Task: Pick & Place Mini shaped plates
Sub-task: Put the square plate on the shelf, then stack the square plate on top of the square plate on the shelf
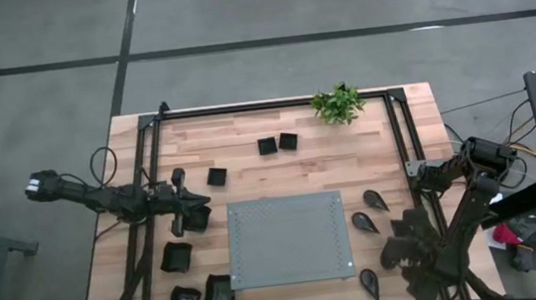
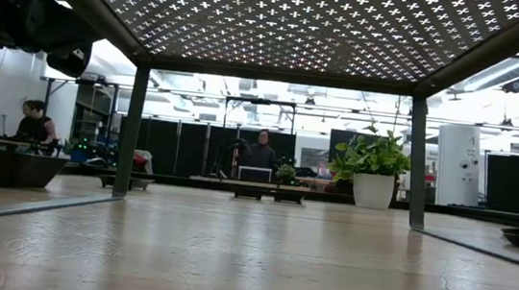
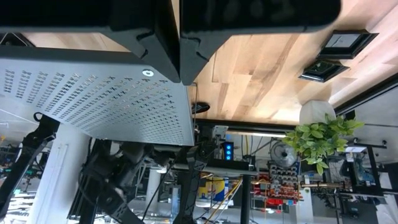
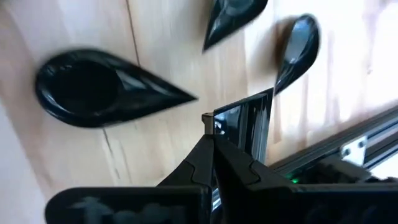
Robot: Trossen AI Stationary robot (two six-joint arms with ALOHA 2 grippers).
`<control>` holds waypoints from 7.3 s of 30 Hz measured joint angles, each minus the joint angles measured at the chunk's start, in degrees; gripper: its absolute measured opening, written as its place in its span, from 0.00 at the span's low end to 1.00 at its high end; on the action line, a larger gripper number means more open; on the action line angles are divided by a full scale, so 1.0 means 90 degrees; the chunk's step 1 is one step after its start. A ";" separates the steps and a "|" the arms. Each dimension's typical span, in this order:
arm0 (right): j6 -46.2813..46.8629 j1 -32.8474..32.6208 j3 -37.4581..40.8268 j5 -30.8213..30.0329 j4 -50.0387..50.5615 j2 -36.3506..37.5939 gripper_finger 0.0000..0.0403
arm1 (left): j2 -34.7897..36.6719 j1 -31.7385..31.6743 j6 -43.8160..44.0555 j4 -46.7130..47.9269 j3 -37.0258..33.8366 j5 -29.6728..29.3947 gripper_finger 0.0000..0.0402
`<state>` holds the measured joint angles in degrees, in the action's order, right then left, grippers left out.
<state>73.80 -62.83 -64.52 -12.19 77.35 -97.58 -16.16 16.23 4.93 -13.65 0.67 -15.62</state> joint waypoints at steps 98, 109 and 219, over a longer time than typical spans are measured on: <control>-0.4994 0.3206 -0.3142 -0.2134 -0.0815 -0.0589 0.19 | -0.0007 -0.0002 0.0000 0.0014 0.0000 0.0000 0.00; -0.6363 0.3383 -0.4006 -0.2525 -0.0827 -0.0470 0.17 | -0.0007 0.0000 0.0000 0.0017 0.0002 0.0000 0.00; -1.0413 0.9577 -0.0379 0.1660 -0.6206 -0.1037 0.44 | -0.0007 -0.0002 0.0000 0.0057 0.0000 0.0001 0.00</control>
<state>-19.92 23.36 -67.94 2.75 21.49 -106.91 -16.23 16.21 4.93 -13.14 0.67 -15.61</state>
